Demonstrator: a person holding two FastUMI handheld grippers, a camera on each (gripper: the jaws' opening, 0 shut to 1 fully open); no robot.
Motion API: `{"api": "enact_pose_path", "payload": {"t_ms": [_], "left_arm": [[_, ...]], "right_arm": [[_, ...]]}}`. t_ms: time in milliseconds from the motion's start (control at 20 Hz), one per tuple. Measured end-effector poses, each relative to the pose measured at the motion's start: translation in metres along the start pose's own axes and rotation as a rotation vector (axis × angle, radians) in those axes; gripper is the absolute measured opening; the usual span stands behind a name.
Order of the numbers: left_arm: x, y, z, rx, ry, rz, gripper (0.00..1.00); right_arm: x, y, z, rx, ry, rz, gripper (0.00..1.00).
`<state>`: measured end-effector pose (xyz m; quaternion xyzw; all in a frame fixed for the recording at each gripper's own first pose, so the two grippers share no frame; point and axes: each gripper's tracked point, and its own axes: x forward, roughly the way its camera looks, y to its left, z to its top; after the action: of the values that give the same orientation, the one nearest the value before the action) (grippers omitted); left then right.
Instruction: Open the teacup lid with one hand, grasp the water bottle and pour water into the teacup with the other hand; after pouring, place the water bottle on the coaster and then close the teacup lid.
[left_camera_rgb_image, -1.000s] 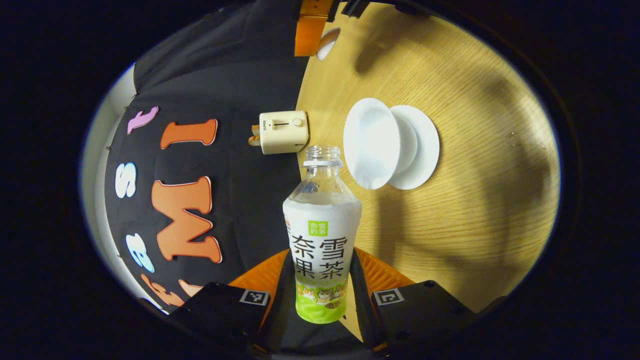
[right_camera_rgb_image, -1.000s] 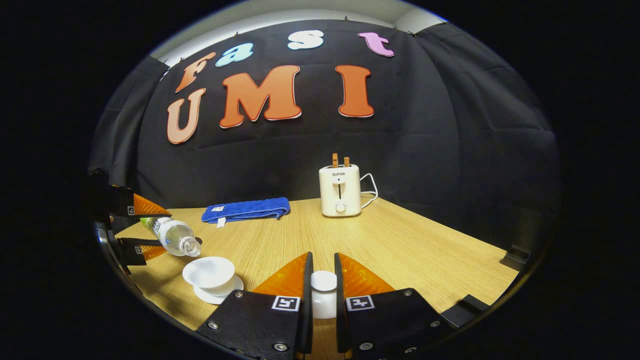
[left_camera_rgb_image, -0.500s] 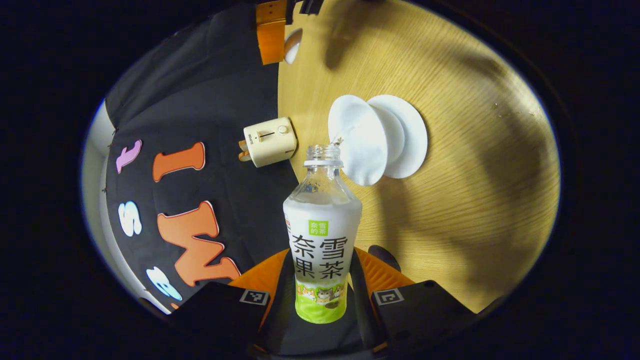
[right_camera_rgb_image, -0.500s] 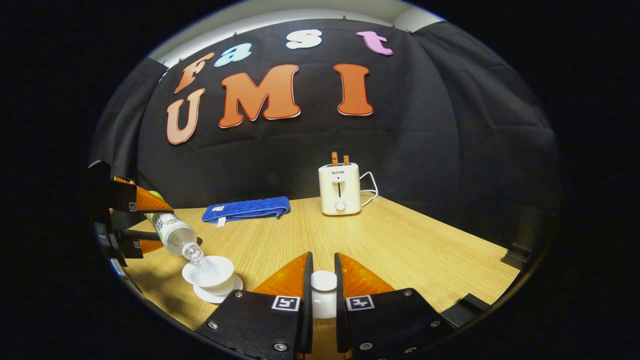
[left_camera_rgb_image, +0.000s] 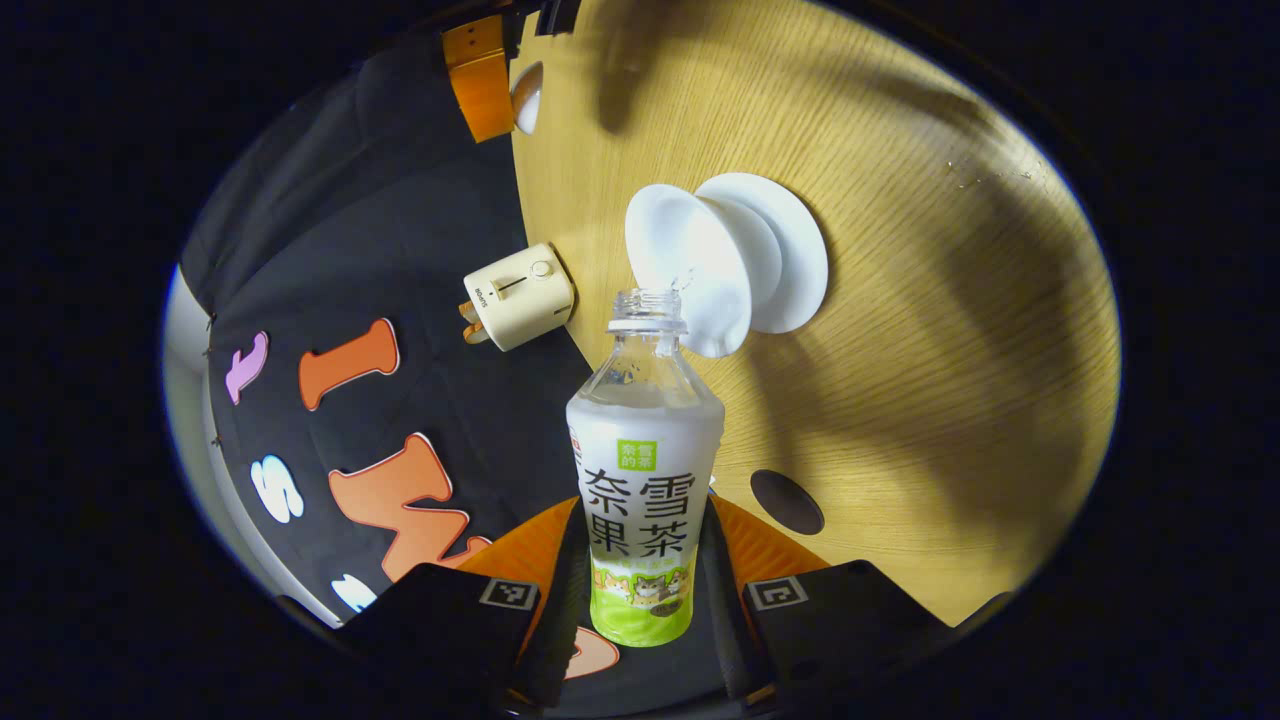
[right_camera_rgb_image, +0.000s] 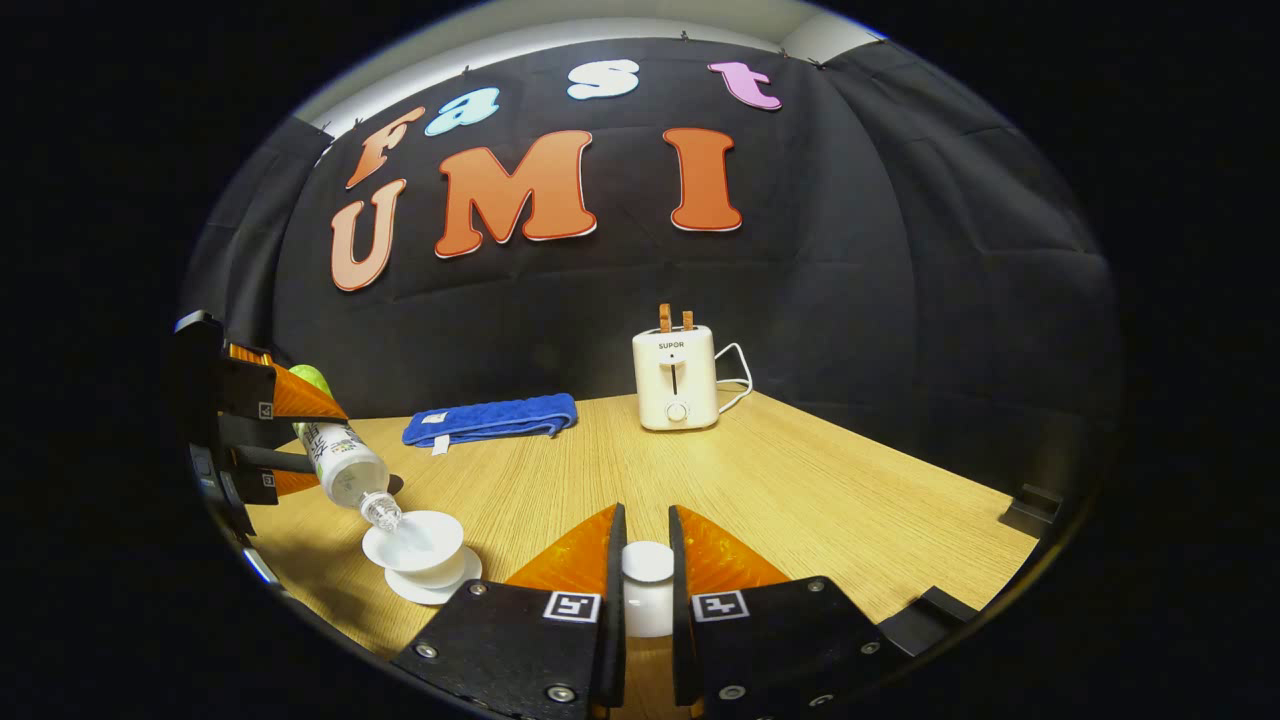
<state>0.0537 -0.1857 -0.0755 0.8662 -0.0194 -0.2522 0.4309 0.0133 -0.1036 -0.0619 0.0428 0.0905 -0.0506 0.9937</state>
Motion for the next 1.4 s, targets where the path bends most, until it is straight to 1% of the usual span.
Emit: {"api": "enact_pose_path", "payload": {"t_ms": [50, 200, 250, 300, 500, 800, 850, 950, 1050, 1150, 1200, 1250, 1300, 1350, 1400], "left_arm": [[-0.002, 0.001, 0.001, 0.017, -0.002, -0.004, 0.61], [-0.005, 0.004, 0.004, 0.067, -0.003, 0.005, 0.6], [-0.007, 0.005, 0.005, 0.085, -0.004, 0.007, 0.63], [-0.006, 0.007, 0.006, 0.1, -0.004, 0.006, 0.61], [-0.007, 0.014, 0.005, 0.153, 0.004, 0.02, 0.61], [-0.005, 0.021, 0.002, 0.234, 0.029, 0.02, 0.61], [-0.004, 0.022, 0.002, 0.235, 0.03, 0.015, 0.63], [-0.004, 0.02, 0.003, 0.216, 0.017, 0.002, 0.6], [-0.005, 0.017, 0.004, 0.179, 0.008, 0.005, 0.6], [-0.006, 0.009, 0.003, 0.094, 0.005, 0.0, 0.61], [-0.005, 0.003, 0.003, 0.041, 0.003, -0.009, 0.59], [-0.004, -0.001, 0.003, -0.009, 0.002, -0.021, 0.61], [-0.003, -0.004, 0.002, -0.052, 0.009, -0.023, 0.59], [-0.002, -0.006, 0.001, -0.1, 0.02, -0.015, 0.59], [-0.002, -0.01, 0.0, -0.17, 0.031, -0.011, 0.58]], "right_arm": [[0.0, 0.0, 0.0, 0.0, 0.001, -0.001, 0.19], [-0.001, -0.002, -0.001, 0.005, 0.002, -0.003, 0.19], [-0.001, -0.003, -0.001, 0.006, 0.002, -0.004, 0.19], [-0.001, -0.003, -0.002, 0.005, 0.003, -0.004, 0.19], [0.0, -0.003, -0.004, 0.01, 0.005, -0.001, 0.19], [-0.001, -0.005, -0.004, 0.012, 0.006, -0.002, 0.19], [-0.001, -0.006, -0.004, 0.012, 0.006, -0.002, 0.19], [-0.001, -0.007, -0.005, 0.011, 0.006, -0.003, 0.19], [0.0, -0.007, -0.005, 0.014, 0.009, -0.001, 0.19], [0.001, -0.007, -0.006, 0.013, 0.012, 0.0, 0.19], [0.001, -0.006, -0.007, 0.013, 0.013, 0.001, 0.19], [0.002, -0.006, -0.007, 0.014, 0.016, 0.002, 0.19], [0.002, -0.005, -0.007, 0.016, 0.017, 0.002, 0.19], [0.002, -0.004, -0.007, 0.02, 0.018, 0.003, 0.19], [0.002, -0.003, -0.008, 0.026, 0.02, 0.004, 0.19]]}}
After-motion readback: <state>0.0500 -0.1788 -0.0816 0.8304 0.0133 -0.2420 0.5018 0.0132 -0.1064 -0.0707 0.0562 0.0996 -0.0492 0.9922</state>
